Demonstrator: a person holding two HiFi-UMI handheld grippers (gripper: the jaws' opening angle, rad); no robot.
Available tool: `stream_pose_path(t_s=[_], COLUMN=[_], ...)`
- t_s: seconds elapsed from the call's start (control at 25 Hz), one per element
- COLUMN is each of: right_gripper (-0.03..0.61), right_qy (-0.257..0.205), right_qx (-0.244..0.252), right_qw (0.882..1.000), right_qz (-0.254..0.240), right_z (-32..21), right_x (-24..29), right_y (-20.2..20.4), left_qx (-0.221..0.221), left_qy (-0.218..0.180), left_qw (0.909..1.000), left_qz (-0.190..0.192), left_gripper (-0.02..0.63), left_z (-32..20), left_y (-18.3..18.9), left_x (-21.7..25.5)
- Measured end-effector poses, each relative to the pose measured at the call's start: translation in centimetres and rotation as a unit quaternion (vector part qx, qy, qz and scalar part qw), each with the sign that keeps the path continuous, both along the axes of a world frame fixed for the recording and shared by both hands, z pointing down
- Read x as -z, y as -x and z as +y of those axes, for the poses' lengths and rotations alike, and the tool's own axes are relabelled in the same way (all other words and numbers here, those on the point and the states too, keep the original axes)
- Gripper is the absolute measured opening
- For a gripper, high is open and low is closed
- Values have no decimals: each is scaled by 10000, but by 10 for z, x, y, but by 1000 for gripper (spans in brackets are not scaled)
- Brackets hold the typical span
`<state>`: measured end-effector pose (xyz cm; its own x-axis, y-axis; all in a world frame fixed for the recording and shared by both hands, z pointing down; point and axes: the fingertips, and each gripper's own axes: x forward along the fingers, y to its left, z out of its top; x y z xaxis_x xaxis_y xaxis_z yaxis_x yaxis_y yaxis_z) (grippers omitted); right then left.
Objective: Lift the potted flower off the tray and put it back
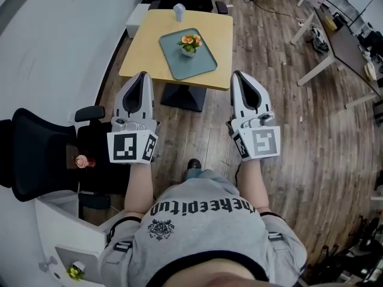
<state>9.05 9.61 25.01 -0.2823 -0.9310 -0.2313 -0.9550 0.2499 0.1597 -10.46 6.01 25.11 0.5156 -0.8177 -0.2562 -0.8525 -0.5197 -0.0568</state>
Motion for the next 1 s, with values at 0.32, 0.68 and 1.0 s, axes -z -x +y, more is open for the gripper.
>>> stream_pose_path(t_s=[0.32, 0.68, 1.0], right_gripper=[2, 2, 2], right_qy=[87, 148, 91], right_qx=[3, -91, -250], right_qw=[9999, 9996, 9995], right_qz=[-60, -219, -189], right_z=[-38, -83, -158], right_x=[-9, -20, -16], right_y=[-12, -22, -23], left_qx=[29, -86, -295], left_qy=[141, 225, 167], left_qw=[9999, 9997, 9994], left_qz=[-64, -47, -61], left_gripper=[3, 4, 3], left_z=[-37, -85, -165], left_y=[-12, -21, -26], left_x=[-12, -20, -16])
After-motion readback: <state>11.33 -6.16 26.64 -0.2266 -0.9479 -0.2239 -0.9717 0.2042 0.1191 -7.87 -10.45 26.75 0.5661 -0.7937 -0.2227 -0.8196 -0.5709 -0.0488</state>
